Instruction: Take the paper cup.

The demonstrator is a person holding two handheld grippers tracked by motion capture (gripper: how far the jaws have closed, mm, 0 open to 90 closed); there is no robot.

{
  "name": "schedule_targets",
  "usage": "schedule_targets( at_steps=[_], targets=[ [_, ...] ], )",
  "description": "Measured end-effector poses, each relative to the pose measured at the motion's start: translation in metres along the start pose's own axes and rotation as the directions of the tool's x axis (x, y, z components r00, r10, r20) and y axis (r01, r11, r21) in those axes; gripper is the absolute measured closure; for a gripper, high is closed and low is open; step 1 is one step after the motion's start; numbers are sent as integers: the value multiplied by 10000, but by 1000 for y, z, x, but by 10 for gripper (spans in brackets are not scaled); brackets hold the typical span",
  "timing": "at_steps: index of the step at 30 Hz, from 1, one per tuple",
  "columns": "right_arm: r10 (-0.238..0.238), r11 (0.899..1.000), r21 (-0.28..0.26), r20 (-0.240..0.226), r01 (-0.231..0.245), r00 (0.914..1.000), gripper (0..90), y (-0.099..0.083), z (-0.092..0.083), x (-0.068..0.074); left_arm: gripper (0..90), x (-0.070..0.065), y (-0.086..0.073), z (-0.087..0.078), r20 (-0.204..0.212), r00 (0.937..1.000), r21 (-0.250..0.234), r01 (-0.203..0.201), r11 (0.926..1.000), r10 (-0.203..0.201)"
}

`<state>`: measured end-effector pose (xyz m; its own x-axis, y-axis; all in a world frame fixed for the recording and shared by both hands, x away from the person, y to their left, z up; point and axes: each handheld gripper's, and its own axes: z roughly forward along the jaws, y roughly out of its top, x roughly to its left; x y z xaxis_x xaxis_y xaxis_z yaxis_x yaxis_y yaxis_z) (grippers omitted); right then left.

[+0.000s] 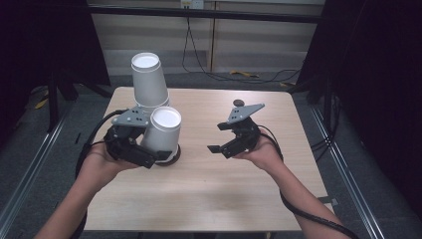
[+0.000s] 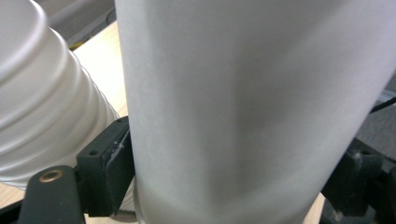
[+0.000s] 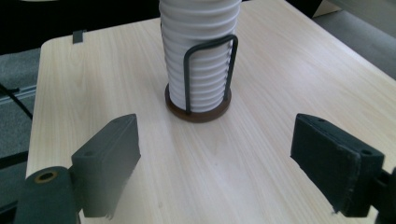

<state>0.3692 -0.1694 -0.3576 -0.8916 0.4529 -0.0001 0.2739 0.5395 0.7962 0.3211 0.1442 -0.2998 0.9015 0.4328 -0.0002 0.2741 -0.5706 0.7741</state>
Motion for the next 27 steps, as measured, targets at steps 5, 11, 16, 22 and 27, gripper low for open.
schedule_targets(
  at_steps=[5,11,16,22,27],
  targets=[
    [-254,9985,488,-100,259,9996,148,-6,-2,0,172,-4,1,13,146,9998,245,-160,9996,156],
    [-758,9905,1122,-312,788,9966,155,-13,-5,3,172,-9,4,29,301,9989,622,-388,9973,370],
    [-902,9859,1374,-413,951,9951,160,-16,-8,4,172,-10,3,42,365,9979,1035,-562,9930,527],
    [-1098,9776,1752,-506,1170,9927,163,-18,-10,5,172,-12,3,54,424,9969,1487,-714,9863,658],
    [-1377,9652,2147,-678,1492,9882,162,-20,-11,7,172,-14,3,64,382,9958,1832,-891,9790,835]
  ],
)
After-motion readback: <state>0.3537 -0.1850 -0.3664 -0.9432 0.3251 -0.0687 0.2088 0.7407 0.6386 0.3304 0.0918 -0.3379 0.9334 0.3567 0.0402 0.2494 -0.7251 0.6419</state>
